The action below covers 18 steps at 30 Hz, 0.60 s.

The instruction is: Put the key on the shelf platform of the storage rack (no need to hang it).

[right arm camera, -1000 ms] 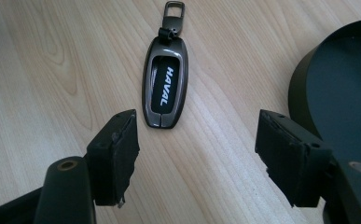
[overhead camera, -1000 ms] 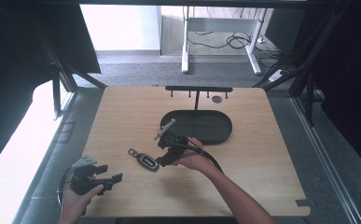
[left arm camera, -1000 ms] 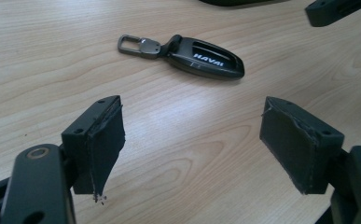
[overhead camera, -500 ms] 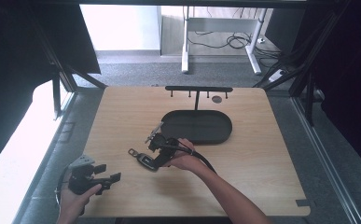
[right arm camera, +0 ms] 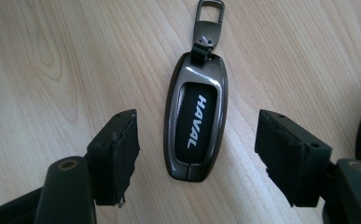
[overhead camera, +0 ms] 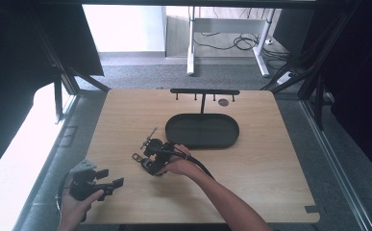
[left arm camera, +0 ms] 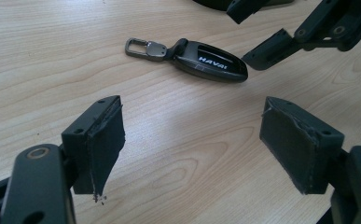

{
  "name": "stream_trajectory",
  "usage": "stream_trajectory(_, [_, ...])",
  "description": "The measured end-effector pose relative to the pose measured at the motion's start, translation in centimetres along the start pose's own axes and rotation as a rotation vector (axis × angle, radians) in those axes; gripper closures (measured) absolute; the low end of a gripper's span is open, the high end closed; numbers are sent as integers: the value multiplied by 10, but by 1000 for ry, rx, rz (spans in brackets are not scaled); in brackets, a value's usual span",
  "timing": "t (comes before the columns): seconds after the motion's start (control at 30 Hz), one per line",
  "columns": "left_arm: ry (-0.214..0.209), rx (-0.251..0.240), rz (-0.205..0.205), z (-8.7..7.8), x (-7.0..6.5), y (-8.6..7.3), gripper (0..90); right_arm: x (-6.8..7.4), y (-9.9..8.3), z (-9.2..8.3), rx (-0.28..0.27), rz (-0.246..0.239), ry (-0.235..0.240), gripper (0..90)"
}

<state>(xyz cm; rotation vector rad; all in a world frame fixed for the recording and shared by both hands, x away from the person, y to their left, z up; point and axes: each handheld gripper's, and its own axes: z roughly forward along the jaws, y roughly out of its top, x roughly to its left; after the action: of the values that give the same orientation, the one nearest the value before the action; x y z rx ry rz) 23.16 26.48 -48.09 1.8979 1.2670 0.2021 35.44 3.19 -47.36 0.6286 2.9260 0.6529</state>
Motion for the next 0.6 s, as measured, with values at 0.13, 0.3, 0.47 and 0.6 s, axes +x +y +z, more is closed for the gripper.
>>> stream_trajectory(0.13, [-2, 2, 1, 0, 0, 0, 221, 0, 3, 6, 10, 7, 2, 310])
stream_trajectory(0.3, [-3, -2, -3, -1, 0, 0, 221, -1, 5, 14, 28, 11, -1, 315])
stream_trajectory(0.47, [-2, -1, -5, -1, 0, 0, 221, -2, 6, 22, 40, 13, 3, 321])
stream_trajectory(0.6, [-1, -3, -3, -1, 0, 0, 221, -2, 9, 29, 57, 19, 3, 328])
